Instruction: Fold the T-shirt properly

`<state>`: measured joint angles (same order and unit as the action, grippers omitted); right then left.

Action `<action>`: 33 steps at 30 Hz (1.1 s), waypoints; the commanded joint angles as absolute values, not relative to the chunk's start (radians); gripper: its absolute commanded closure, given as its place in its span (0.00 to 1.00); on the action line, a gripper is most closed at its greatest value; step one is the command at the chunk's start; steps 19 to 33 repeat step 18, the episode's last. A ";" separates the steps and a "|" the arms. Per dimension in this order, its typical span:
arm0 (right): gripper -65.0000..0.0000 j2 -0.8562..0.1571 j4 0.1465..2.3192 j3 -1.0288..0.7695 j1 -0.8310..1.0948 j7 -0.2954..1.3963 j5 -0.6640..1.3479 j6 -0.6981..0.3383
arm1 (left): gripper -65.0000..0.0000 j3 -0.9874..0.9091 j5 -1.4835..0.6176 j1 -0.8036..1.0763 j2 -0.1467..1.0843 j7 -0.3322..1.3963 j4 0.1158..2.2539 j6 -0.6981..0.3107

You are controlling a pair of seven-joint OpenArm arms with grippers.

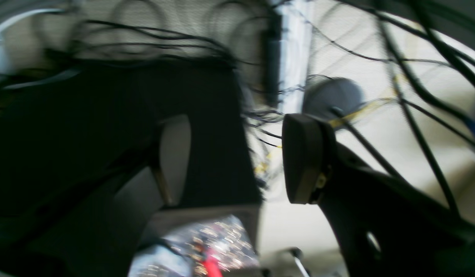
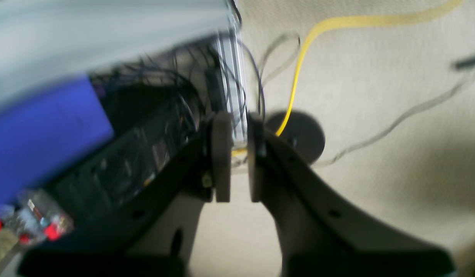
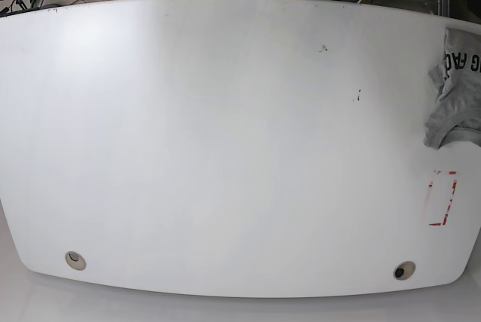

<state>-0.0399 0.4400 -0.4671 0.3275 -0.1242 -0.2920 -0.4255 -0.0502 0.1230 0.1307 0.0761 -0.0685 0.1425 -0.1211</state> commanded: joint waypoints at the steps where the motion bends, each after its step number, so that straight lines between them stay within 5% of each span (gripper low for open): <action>1: 0.90 -0.047 0.423 -0.469 0.323 -0.124 -0.311 -0.406 | 0.47 -0.050 0.122 0.108 0.079 -0.064 0.105 -0.102; 33: 0.89 -0.021 0.348 -0.469 0.265 -0.128 -0.363 -0.363 | 0.46 -0.053 0.120 0.085 0.082 -0.056 0.087 -0.082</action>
